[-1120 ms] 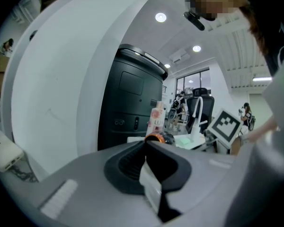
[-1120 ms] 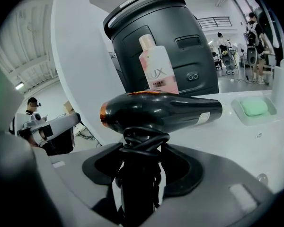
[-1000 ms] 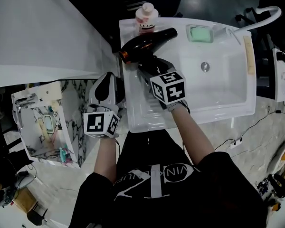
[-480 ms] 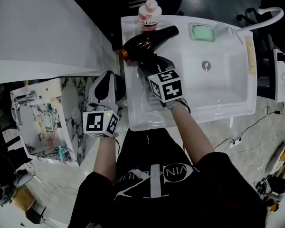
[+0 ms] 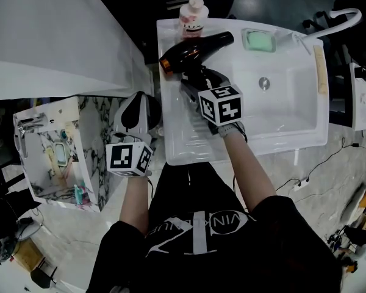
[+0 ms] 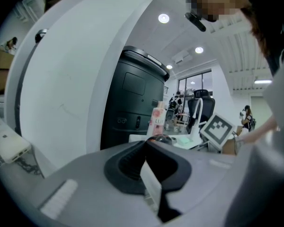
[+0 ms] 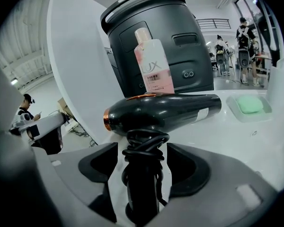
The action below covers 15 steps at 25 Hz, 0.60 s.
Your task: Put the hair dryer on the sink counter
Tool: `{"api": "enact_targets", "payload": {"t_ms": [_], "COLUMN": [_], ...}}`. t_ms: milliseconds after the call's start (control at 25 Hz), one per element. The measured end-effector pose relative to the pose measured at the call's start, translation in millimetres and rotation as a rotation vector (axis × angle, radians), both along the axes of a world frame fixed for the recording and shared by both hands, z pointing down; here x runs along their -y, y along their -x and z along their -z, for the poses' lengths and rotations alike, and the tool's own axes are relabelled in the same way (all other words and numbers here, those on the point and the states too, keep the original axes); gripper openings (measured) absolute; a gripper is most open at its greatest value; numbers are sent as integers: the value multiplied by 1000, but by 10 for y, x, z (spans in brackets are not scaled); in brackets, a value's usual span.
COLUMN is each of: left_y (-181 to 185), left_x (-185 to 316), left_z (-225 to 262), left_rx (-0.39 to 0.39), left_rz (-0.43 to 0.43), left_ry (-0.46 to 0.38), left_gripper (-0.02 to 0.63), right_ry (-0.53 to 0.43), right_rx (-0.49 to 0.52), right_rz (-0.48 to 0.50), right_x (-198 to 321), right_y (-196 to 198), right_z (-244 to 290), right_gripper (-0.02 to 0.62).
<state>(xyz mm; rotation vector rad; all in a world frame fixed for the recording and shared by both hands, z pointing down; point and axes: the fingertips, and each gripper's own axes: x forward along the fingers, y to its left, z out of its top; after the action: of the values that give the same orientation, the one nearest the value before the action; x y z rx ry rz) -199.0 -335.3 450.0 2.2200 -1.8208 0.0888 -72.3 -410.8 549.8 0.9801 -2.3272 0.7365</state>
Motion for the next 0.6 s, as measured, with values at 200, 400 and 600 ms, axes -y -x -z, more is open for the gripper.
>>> {"api": "enact_targets", "payload": {"t_ms": [200, 400, 600], "left_y": [-6, -55, -112], "left_x": [-74, -136, -188], "left_z": [-22, 20, 84], "left_rx": [-8, -8, -3], "left_rz": [1, -9, -18], "left_ry": [4, -6, -17], "left_gripper": [0, 0, 0], "right_ry": [-11, -32, -81], "right_rx": [-9, 1, 14], "right_rz": [-9, -20, -36], "right_x": [-61, -133, -177], "right_y": [-66, -151, -255], "right_z": [14, 108, 286], "right_gripper": [333, 331, 259]}}
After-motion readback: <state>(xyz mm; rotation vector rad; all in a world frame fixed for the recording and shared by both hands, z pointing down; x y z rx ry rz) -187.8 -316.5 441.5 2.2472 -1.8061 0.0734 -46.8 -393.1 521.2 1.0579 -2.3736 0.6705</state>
